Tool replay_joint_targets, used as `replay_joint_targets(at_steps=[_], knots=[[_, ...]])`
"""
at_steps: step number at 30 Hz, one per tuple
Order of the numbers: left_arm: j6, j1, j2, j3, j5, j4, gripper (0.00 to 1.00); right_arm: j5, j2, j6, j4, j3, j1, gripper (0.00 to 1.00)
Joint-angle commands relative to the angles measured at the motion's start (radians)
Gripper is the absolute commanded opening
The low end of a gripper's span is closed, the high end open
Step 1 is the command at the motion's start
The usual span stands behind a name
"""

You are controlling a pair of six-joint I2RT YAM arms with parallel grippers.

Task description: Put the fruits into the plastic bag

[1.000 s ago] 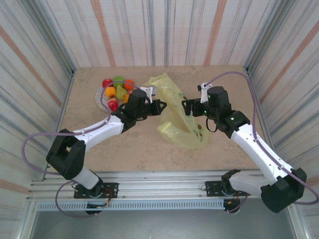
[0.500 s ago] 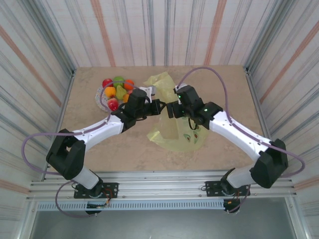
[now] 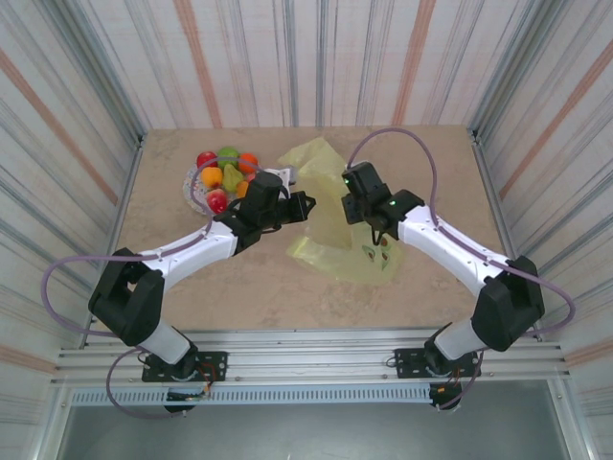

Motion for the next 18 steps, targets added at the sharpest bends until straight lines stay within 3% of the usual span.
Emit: replay_joint_targets(at_steps=[1, 4, 18], knots=[[0.006, 0.000, -0.047, -0.015, -0.026, -0.004, 0.00, -0.020, -0.046, -0.016, -0.050, 0.041, -0.029, 0.14], [0.006, 0.001, -0.038, -0.023, -0.022, -0.001, 0.00, -0.022, -0.064, -0.030, -0.062, 0.066, -0.056, 0.01], [-0.016, 0.028, 0.125, -0.038, -0.092, -0.006, 0.00, -0.089, -0.091, -0.027, -0.087, 0.177, -0.139, 0.00]])
